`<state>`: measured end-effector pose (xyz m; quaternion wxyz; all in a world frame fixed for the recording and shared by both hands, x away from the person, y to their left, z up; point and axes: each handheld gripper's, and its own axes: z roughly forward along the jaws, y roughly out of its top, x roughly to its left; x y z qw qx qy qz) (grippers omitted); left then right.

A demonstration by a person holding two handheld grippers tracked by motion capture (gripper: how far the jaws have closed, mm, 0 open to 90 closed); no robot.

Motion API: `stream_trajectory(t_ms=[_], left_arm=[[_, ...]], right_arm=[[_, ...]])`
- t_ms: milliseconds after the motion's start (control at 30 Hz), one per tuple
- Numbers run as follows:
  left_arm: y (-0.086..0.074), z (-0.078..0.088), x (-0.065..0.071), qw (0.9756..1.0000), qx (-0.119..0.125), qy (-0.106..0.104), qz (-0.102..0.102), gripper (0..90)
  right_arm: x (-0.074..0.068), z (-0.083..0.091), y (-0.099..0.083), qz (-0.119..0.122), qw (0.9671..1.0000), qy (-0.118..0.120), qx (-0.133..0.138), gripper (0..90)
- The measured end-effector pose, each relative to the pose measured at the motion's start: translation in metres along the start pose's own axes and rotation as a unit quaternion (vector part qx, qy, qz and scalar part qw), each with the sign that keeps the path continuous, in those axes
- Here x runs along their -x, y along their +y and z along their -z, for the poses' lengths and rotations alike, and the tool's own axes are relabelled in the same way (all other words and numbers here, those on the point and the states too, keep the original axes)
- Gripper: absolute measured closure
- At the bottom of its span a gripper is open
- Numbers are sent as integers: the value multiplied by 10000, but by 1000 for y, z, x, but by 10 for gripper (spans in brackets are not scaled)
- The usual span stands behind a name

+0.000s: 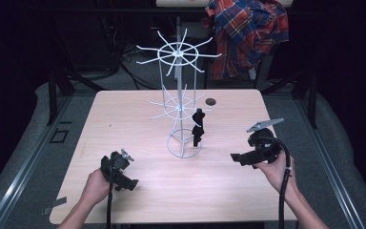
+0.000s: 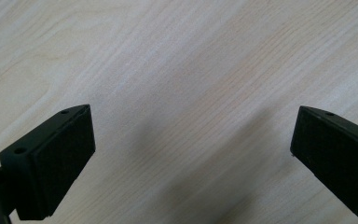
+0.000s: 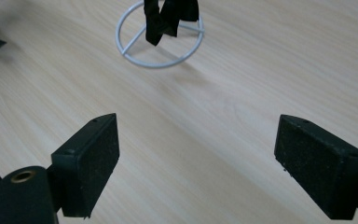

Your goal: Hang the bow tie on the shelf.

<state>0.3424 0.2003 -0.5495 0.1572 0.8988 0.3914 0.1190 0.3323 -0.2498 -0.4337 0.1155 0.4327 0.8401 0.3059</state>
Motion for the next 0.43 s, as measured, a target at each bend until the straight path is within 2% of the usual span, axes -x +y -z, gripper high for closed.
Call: stream_trajectory(t_ms=[33, 233, 267, 433], left_arm=[[0, 0, 0, 10000, -4, 8, -1, 0], [1, -2, 1, 10000, -17, 24, 2, 0], [1, -2, 1, 10000, -32, 33, -15, 0], [2, 1, 1, 10000, -4, 9, -39, 0]], right_arm=[[1, -1, -10, -29, 10000, 2, -10, 129], [4, -8, -31, -51, 9998, 21, -164, 125], [5, -13, -38, -128, 9996, 55, -254, 119], [4, -25, -53, -20, 9987, 75, -506, 101]])
